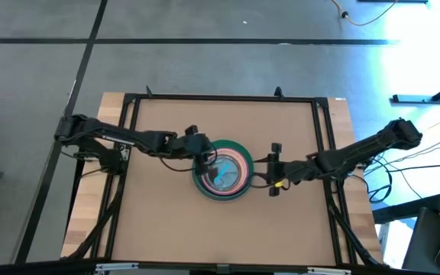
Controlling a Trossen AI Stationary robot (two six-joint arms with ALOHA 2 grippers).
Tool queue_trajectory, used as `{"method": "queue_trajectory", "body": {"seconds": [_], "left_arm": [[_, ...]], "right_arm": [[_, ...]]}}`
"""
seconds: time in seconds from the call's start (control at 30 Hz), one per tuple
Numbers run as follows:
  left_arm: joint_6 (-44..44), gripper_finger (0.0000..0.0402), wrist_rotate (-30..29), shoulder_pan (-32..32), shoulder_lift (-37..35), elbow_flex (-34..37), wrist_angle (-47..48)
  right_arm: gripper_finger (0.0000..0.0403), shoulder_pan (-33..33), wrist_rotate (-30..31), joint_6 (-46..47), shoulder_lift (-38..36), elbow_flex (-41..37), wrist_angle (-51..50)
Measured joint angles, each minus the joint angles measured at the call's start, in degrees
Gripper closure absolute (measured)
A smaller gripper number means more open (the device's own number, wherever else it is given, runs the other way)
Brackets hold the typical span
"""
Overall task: Stack plastic plates
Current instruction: Return to Home Position
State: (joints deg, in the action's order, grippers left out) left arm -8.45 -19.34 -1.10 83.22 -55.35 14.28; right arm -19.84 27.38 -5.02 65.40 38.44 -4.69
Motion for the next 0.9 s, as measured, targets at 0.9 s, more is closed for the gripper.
{"method": "queue_trajectory", "body": {"seconds": [0.9], "left_arm": [[10.5, 0.0329, 8.4, -0.3, -22.6, 24.5, -23.1]], "right_arm": [[0.0257, 17.7, -22.6, 1.2, -29.9, -19.7, 9.4]]}}
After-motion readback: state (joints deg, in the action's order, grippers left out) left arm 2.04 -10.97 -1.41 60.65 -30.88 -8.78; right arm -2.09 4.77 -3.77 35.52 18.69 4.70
